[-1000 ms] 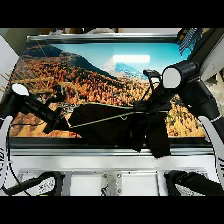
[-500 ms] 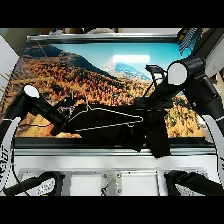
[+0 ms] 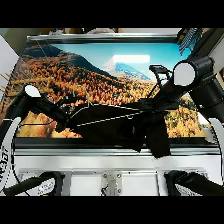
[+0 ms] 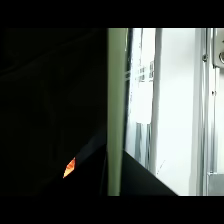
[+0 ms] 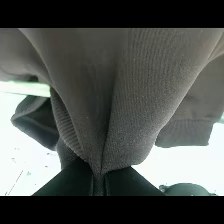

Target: Fold the clothes and pants, and hang the long-sleeved shirts on hangers.

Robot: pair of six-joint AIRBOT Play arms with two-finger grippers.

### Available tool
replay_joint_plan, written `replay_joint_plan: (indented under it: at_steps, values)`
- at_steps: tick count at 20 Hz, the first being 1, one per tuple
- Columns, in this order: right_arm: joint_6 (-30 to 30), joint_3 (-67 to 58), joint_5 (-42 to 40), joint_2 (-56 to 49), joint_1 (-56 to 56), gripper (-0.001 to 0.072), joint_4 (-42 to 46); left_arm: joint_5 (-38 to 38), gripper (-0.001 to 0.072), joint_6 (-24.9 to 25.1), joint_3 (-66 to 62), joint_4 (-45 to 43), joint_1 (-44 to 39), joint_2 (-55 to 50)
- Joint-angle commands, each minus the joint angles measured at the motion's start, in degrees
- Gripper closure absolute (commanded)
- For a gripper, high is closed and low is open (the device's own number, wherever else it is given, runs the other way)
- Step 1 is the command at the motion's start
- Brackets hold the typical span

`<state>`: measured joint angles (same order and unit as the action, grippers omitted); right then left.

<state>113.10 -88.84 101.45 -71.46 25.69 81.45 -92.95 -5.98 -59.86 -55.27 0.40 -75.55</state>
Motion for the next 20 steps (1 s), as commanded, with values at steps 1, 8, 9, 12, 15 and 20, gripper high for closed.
replay_joint_plan:
  at_steps: [1, 8, 9, 12, 15, 20]
  values:
    - [0.04, -0.07, 0.48, 0.11, 0.00, 0.0685, 0.55, 0.55, 0.0691, -0.09, 0.02, -0.04, -1.53, 0.00]
    - [0.85, -0.07, -2.03, 0.11, 0.13, 0.0685, 0.37, 3.69, 0.0691, -0.52, 0.02, 0.15, -9.55, 0.02]
    - [0.85, -0.07, -2.03, 0.13, 0.13, 0.0685, 0.37, 4.22, 0.0691, -0.76, 0.02, 1.18, -10.12, 0.00]
    - [0.83, -0.07, -2.05, 0.13, 0.13, 0.0685, -1.51, 7.89, 0.0691, -1.68, 0.02, 6.78, -10.14, 0.02]
    - [0.66, -0.15, -2.45, 0.48, 0.83, 0.0685, -2.19, 12.20, 0.0692, -5.03, 0.02, 7.21, -9.81, 0.00]
    - [0.81, -3.87, -4.11, 0.79, 0.85, 0.0685, -2.05, 12.13, 0.0691, -2.25, 0.02, 7.21, -9.84, 0.00]
